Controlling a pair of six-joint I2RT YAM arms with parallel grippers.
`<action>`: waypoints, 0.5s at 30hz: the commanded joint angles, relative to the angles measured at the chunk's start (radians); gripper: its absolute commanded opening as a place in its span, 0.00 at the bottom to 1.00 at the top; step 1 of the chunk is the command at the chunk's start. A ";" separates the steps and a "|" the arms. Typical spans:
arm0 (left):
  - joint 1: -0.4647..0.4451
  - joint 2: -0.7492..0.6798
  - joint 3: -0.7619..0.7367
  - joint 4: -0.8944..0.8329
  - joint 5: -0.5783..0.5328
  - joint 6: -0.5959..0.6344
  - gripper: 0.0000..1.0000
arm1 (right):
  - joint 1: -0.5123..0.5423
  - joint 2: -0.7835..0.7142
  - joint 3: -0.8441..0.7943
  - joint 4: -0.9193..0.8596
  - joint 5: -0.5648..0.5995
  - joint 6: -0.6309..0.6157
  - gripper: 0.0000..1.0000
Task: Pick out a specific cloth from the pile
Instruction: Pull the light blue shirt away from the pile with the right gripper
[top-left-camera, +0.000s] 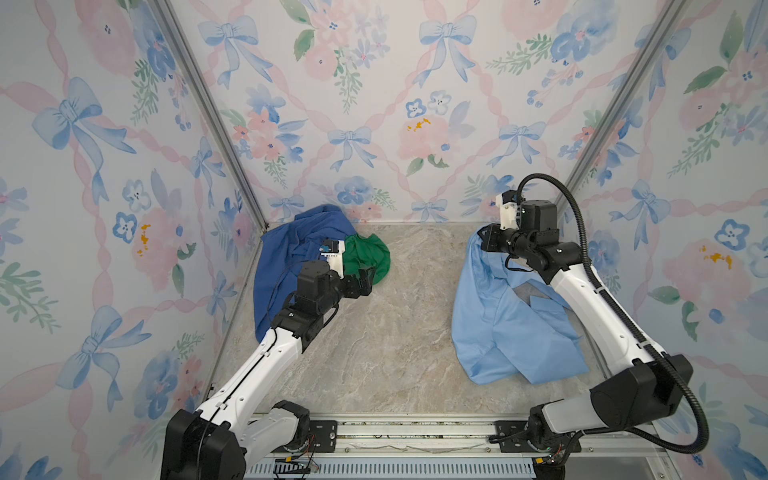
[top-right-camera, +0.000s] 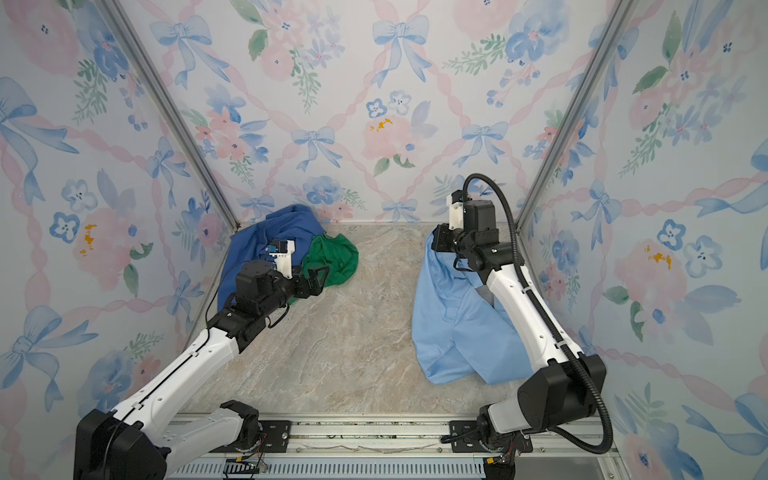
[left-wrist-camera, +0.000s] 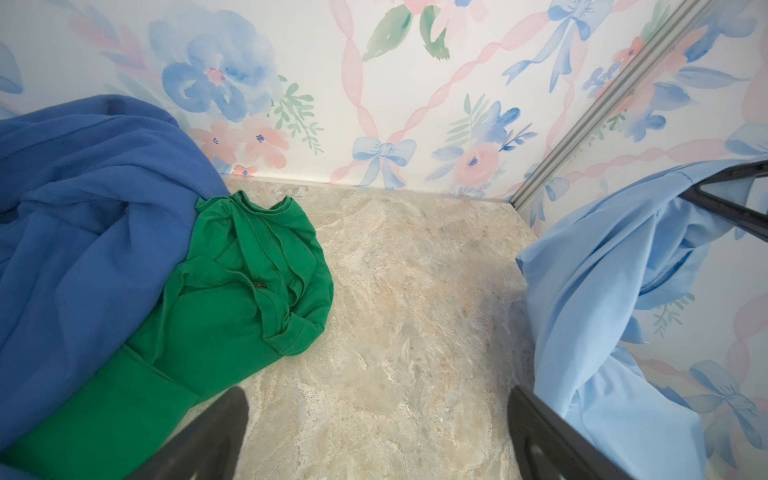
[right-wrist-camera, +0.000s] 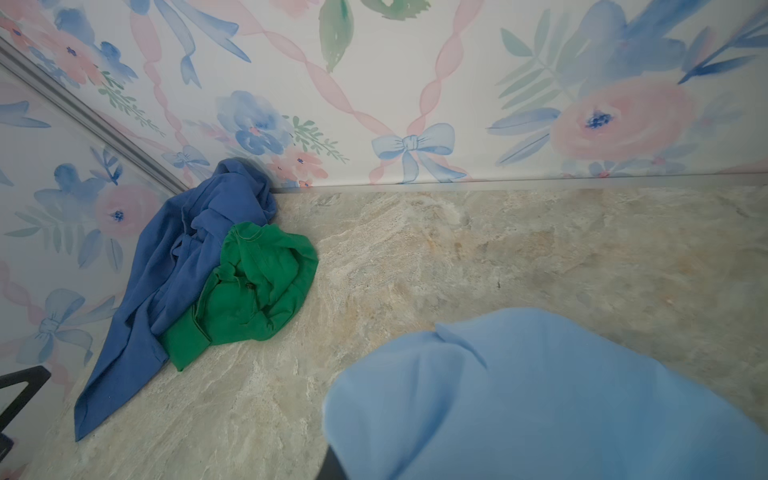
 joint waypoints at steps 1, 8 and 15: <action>-0.031 0.038 0.035 0.045 0.139 0.081 0.98 | -0.076 -0.132 -0.103 -0.023 0.157 0.025 0.00; -0.188 0.205 0.148 0.053 0.163 0.182 0.98 | -0.145 -0.191 -0.334 -0.311 0.459 0.062 0.07; -0.226 0.288 0.214 0.036 0.196 0.210 0.98 | -0.029 -0.194 -0.415 -0.335 0.414 0.082 0.97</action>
